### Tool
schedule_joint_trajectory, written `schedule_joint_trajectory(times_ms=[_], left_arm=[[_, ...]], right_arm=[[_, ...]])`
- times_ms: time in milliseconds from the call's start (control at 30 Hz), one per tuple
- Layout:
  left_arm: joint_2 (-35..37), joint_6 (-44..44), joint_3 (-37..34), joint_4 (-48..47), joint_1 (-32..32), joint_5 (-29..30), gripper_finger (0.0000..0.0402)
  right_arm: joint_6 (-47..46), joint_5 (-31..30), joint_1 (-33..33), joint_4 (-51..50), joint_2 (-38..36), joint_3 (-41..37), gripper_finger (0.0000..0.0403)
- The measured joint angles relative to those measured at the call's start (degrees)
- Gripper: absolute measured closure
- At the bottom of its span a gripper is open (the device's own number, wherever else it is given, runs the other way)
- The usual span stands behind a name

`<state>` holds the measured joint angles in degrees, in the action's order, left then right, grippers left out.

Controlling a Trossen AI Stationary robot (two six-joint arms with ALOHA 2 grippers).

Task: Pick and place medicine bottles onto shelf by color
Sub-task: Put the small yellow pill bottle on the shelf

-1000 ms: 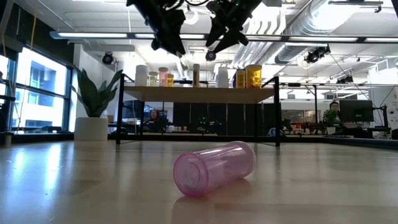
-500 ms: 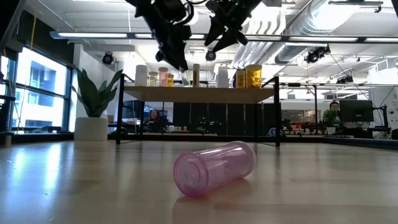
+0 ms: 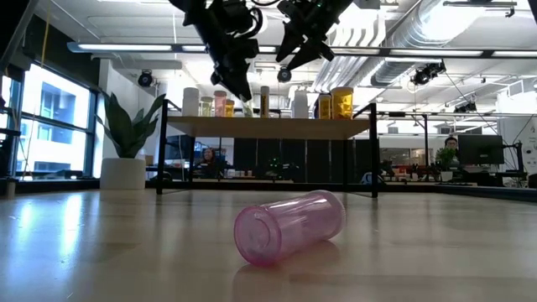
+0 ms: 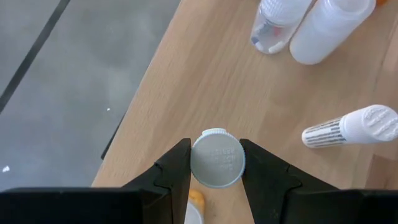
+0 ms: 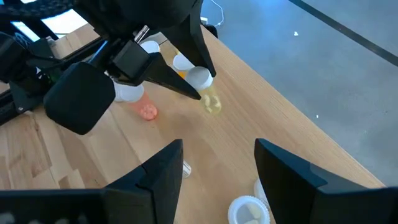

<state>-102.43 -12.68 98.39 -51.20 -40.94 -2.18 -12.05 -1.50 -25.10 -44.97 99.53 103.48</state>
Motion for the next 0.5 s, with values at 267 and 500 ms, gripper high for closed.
schedule_joint_trajectory(times_ms=[267,500], left_arm=[[0.0,-1.37,0.0,0.39,1.43,0.0,0.0287],[0.0,-2.07,0.0,-0.64,2.1,3.09,0.0287]], right_arm=[[0.08,0.0,0.0,0.0,0.0,0.0,0.0213],[0.1,0.0,0.0,0.0,0.0,0.0,0.0213]])
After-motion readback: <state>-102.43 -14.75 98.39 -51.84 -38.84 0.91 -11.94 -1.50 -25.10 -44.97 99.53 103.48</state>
